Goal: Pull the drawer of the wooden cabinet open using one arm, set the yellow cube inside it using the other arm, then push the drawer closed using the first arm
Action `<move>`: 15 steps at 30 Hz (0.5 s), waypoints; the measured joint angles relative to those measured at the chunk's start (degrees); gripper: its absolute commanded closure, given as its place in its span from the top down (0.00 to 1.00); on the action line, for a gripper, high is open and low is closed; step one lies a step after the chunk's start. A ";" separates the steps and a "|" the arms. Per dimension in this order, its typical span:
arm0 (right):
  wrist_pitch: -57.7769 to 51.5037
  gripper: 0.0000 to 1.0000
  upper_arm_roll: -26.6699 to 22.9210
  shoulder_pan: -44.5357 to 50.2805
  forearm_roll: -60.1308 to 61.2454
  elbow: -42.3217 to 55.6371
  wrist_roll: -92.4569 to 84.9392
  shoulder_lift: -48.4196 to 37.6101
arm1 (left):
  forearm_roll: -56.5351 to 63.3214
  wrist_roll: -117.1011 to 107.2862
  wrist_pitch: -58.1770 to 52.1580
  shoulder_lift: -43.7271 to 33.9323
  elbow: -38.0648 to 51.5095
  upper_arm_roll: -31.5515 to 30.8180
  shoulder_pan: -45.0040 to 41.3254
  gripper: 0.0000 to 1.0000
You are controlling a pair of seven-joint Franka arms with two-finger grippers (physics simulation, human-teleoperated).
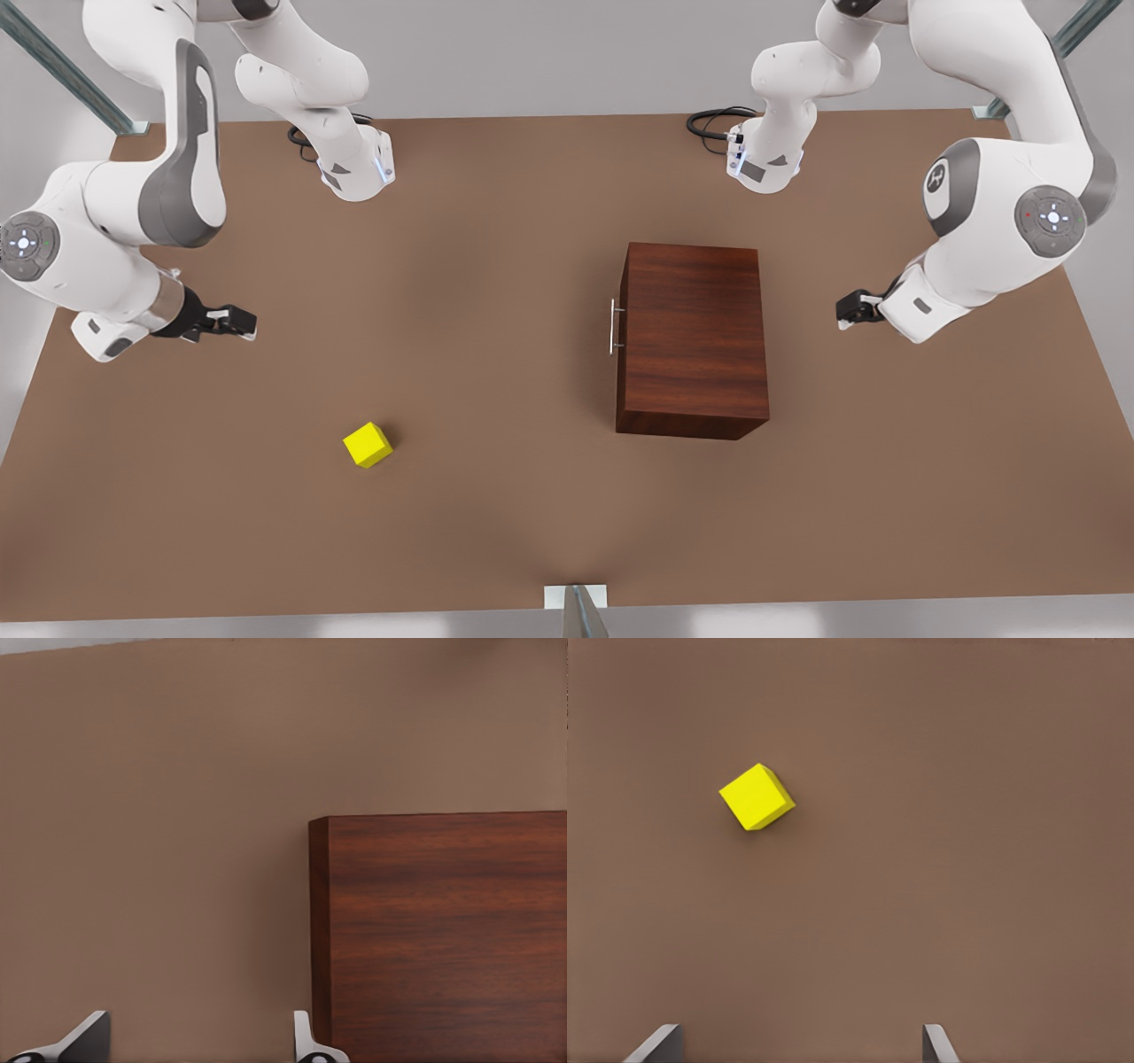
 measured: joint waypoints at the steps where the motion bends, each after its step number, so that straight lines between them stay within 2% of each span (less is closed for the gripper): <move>1: 0.05 1.00 0.00 0.13 0.00 0.00 -0.03 0.02 | -0.05 0.02 0.03 0.01 0.07 -0.02 -0.19 1.00; 5: 0.17 1.00 0.00 0.10 0.02 0.01 -0.13 0.12 | 0.36 -0.36 0.14 0.13 0.46 -0.08 -5.73 1.00; 7: 0.21 1.00 0.00 0.01 0.04 0.01 -0.17 0.12 | 1.28 -1.78 0.15 1.47 1.63 -0.08 -11.72 1.00; 10: 0.24 1.00 0.00 -0.01 0.06 0.01 -0.23 0.13 | 3.13 -6.26 -0.88 7.33 9.87 -0.17 -25.62 1.00; 15: 0.27 1.00 0.00 0.04 0.03 0.01 -0.31 0.13 | 7.17 -15.96 -2.14 19.37 22.58 0.14 -40.38 1.00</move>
